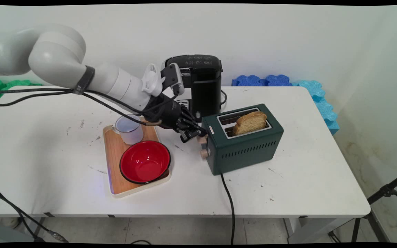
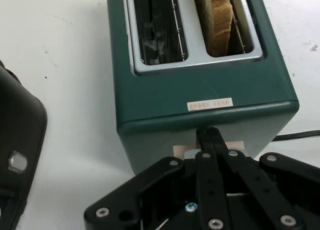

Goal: Press the toaster switch

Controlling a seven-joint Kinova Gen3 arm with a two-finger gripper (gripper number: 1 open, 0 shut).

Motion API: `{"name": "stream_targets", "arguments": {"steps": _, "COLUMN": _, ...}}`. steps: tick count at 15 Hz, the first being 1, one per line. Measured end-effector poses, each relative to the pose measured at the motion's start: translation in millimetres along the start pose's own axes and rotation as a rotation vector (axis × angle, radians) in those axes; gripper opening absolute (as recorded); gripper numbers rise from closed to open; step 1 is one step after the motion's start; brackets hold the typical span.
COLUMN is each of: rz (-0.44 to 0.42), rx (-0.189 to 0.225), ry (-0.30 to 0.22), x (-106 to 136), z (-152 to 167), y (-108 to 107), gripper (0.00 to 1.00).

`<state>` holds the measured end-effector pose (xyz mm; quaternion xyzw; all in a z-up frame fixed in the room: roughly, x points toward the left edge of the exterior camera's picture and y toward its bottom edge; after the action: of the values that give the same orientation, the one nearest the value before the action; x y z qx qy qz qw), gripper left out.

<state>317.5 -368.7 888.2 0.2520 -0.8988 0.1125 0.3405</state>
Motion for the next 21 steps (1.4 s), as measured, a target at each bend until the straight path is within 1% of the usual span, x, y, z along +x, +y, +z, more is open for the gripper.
{"name": "stream_targets", "arguments": {"steps": 11, "rz": -0.044, "rx": -0.01, "ry": 0.022, "x": -11, "z": 13, "y": 2, "gripper": 0.0}}
{"name": "stream_targets", "arguments": {"steps": 21, "rz": -0.057, "rx": -0.012, "ry": 0.023, "x": -24, "z": 25, "y": 0, "gripper": 0.0}}
